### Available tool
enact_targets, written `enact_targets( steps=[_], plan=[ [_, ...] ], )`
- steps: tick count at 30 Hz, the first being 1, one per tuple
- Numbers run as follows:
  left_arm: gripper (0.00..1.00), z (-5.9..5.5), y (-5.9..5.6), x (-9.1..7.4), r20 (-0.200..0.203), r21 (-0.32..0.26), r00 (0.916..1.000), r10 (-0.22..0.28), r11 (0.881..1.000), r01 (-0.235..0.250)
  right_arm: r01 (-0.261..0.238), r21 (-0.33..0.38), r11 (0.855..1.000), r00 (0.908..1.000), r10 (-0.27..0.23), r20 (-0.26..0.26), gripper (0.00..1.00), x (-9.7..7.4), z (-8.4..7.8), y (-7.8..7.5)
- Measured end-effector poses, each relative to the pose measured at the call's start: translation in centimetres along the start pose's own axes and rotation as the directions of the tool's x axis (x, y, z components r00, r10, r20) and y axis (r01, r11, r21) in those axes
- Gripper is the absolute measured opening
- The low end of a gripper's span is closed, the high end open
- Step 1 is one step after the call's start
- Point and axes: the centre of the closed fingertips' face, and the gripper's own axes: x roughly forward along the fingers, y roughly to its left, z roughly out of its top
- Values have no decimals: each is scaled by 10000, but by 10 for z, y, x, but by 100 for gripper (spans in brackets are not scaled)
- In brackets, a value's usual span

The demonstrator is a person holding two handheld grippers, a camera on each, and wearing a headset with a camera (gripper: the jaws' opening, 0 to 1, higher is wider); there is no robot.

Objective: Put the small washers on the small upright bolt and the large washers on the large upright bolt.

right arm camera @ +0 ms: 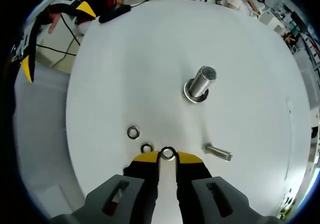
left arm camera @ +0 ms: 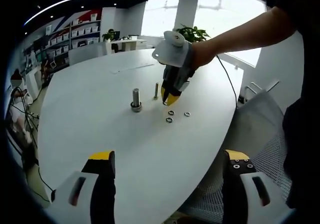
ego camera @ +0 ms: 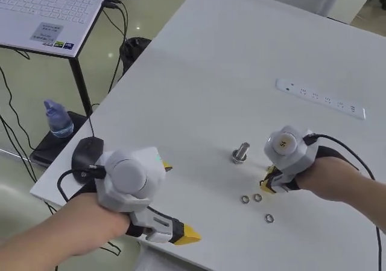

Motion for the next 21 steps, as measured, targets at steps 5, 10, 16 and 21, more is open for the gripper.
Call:
enact_targets(
  steps=[5,10,16,21],
  plan=[
    [92,5,0,3,26,139,10000,44,9999,-44,55,193,9998,10000,-56,57,12,-8,-11,-3],
    [97,9,3,5,109,190,9998,184,9996,-186,145,380,9992,9998,-149,100,12,-13,-20,-10],
    [100,2,5,6,-139,-60,9995,290,9996,-291,260,657,9975,9993,-277,255,12,-19,-24,-18],
    [100,1,5,4,-66,-115,9993,373,9992,-374,398,762,9963,9985,-426,351,12,-24,-22,-30]
  ],
)
